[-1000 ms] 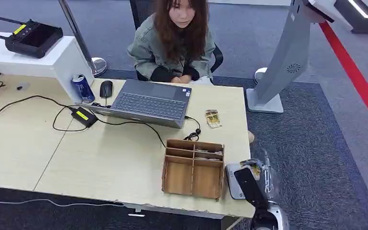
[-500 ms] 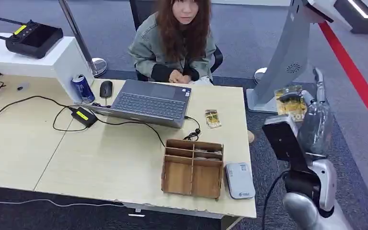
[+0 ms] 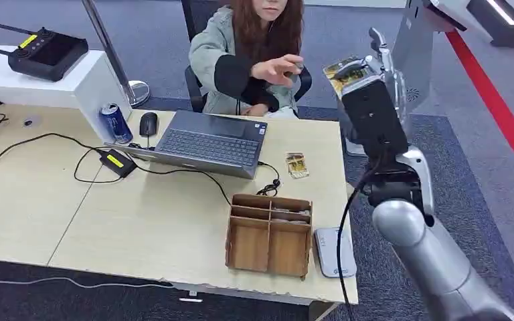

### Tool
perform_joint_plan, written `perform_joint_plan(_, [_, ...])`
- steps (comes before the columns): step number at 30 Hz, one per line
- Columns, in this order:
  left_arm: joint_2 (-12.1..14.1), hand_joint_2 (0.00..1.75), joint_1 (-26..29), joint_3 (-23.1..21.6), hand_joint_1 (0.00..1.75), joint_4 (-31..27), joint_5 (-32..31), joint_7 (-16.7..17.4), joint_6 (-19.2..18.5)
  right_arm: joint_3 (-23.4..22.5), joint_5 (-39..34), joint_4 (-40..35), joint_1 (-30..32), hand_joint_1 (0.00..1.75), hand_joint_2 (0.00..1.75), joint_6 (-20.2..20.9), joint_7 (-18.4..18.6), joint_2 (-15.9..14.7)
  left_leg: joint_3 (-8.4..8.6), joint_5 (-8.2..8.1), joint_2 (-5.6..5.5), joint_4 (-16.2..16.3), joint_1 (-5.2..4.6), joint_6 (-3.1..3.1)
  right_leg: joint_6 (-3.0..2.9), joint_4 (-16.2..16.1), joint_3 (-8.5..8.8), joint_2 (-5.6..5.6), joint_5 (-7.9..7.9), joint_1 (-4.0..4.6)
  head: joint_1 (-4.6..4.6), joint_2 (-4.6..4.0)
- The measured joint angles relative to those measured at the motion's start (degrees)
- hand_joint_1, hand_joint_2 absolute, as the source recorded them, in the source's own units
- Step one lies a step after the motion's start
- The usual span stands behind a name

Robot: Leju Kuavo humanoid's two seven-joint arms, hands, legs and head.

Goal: Pass the card to the sensor for recognition and then transmit it.

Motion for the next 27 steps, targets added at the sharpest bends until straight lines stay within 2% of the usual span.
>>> perform_joint_plan(4, [0.0,0.00,0.0,-0.6,0.00,0.0,0.0,0.0,-0.2,3.0,-1.5,7.7,-2.2,1.75,1.75,-1.6,-3.2,4.4,0.00,0.00,-0.01,0.0,0.01,0.00,0.00,0.0,-0.03,-0.01,0.00,0.01,0.00,0.00])
perform_joint_plan(10, [0.0,0.00,0.0,-1.4,0.00,0.0,0.0,0.0,-0.4,6.1,-1.6,16.7,-3.7,1.75,1.75,-2.6,-5.2,9.7,0.01,0.01,-0.03,0.0,0.01,-0.01,0.00,0.0,-0.08,-0.02,0.00,0.02,0.02,0.00])
perform_joint_plan(14, [0.0,0.00,0.1,-1.8,0.00,0.0,0.0,0.0,-0.5,7.3,-2.1,21.2,-4.2,1.75,1.75,-3.0,-6.3,11.9,-0.01,0.01,-0.02,0.0,0.01,0.00,0.00,0.0,-0.11,-0.02,0.00,0.02,0.00,0.00])
perform_joint_plan(21, [0.0,0.00,0.2,-2.1,0.00,0.0,0.0,0.0,-0.7,8.7,-3.1,26.1,-4.3,1.75,1.75,-3.3,-7.7,14.1,0.00,0.01,0.02,0.0,0.00,0.00,0.00,0.0,-0.11,-0.02,0.01,0.01,0.02,0.00])
perform_joint_plan(22, [0.0,0.00,0.2,-2.1,0.00,0.0,0.0,0.0,-0.7,8.9,-3.3,26.8,-4.3,0.00,1.75,-3.3,-7.9,14.5,0.00,0.01,0.02,0.0,0.00,0.00,0.00,0.0,-0.12,-0.02,0.01,0.01,0.00,0.00])
perform_joint_plan(27, [0.0,0.00,0.2,-2.1,0.00,0.0,0.0,0.0,-0.5,9.7,-4.8,29.1,-4.1,0.00,1.75,-3.6,-9.0,15.5,0.00,0.01,0.01,0.0,0.00,0.00,0.00,0.0,-0.14,-0.02,0.01,0.01,0.00,0.00])
